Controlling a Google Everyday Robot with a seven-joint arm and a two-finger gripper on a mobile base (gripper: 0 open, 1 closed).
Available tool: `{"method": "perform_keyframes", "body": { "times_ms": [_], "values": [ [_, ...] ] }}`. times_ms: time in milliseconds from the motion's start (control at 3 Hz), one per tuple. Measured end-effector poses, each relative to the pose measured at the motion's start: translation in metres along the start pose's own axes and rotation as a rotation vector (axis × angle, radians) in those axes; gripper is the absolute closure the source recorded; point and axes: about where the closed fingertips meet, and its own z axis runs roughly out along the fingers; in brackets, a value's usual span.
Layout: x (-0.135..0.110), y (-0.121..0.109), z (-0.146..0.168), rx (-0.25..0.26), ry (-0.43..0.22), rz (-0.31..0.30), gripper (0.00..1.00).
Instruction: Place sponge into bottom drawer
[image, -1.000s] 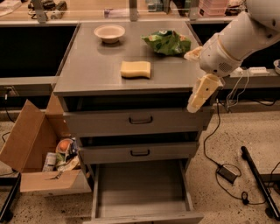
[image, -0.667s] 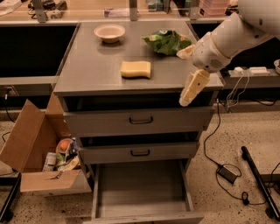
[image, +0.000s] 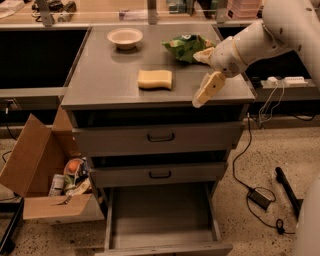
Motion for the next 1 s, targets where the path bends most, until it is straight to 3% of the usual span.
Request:
{"method": "perform_keyframes", "body": {
  "times_ms": [667,1000],
  "values": [
    [-0.003,-0.01,0.011,-0.006,-0.013,0.025,0.0],
    [-0.002,-0.029,0.024,0.0,-0.042,0.088,0.0]
  ]
}}
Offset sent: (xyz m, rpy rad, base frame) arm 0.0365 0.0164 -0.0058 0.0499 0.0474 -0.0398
